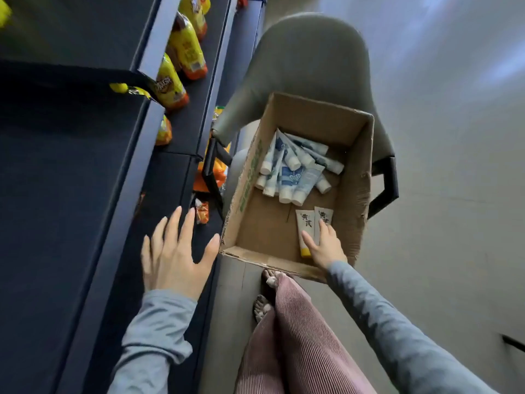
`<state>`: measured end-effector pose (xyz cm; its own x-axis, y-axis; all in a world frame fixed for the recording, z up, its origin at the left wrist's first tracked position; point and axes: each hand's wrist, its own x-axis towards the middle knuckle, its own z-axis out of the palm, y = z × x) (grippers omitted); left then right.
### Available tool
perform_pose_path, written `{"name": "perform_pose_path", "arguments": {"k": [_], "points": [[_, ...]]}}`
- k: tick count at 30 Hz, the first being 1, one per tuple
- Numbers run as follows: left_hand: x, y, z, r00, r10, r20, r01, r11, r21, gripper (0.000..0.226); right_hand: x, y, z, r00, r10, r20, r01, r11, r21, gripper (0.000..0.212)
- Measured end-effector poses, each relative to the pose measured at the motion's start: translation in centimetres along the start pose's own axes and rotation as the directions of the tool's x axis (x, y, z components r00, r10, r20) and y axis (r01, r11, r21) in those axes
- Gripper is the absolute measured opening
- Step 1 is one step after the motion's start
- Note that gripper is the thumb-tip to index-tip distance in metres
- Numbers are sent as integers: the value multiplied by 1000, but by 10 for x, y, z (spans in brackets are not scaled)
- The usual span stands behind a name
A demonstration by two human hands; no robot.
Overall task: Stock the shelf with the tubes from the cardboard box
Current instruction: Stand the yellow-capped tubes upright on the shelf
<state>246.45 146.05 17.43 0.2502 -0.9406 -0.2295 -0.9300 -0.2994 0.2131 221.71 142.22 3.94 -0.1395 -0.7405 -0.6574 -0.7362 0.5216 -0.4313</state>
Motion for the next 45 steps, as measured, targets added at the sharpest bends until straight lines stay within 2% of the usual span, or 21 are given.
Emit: {"name": "perform_pose_path", "arguments": {"k": [7,12,21,24,29,33,35,37,39,43,45], "points": [[24,12,38,997,47,65,-46,999,-9,85,44,21,25,987,132,88,-139,988,75,67],[44,20,59,990,74,121,-74,997,-5,88,74,24,53,959,215,186,-212,977,-39,64],[60,29,70,985,81,150,-77,996,-36,86,101,18,71,937,343,68,-337,938,-80,59],[62,31,71,986,81,144,-74,996,-49,86,102,17,79,942,331,50,-328,943,-60,58],[64,31,71,986,80,144,-72,995,-62,86,103,15,87,929,368,36,-370,928,44,70],[61,34,73,986,84,144,-74,994,-77,84,107,19,89,926,376,29,-377,923,78,68],[59,35,75,984,93,153,-81,994,-78,84,111,19,88,906,415,82,-423,885,193,74],[57,38,77,981,94,167,-81,993,-86,85,115,21,84,870,450,201,-493,794,356,78],[57,40,77,980,93,178,-76,992,-97,86,113,22,78,843,437,314,-534,752,385,67],[61,46,77,982,86,170,-54,981,-185,87,93,19,62,768,340,542,-607,656,449,58],[63,49,77,983,82,165,-41,971,-237,88,81,12,51,783,226,580,-564,652,507,54]]}}
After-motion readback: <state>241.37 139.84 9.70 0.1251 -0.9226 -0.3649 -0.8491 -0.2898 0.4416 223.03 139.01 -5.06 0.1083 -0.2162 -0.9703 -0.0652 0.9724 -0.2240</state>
